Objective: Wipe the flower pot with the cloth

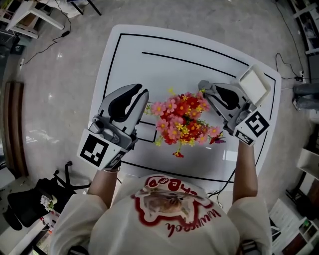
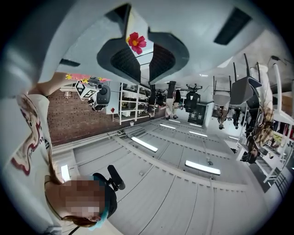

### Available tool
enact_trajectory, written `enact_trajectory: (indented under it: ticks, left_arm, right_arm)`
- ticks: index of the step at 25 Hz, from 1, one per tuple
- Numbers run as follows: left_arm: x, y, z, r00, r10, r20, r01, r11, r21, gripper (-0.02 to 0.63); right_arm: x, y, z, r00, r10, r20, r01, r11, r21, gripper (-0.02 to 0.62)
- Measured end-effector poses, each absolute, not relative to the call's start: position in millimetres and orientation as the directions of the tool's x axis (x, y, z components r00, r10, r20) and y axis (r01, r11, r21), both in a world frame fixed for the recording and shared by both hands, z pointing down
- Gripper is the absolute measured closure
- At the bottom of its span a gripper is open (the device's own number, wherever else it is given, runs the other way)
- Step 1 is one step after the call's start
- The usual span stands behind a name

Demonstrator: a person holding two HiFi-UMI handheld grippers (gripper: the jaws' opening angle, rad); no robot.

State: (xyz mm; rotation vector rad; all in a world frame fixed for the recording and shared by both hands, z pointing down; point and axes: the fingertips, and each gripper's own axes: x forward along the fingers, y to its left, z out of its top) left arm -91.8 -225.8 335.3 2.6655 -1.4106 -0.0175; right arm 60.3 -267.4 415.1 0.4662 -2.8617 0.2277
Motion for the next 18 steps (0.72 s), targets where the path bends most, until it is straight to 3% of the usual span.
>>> enact_trajectory:
  ticks: [18]
  left_arm:
    - [-78, -226, 352, 0.618, -0.783, 0.075, -0.784, -0.606, 0.131, 0.543]
  right_arm:
    - [13, -259, 448, -0.958, -0.086, 0.274, -0.139, 0.974, -0.181, 0.514]
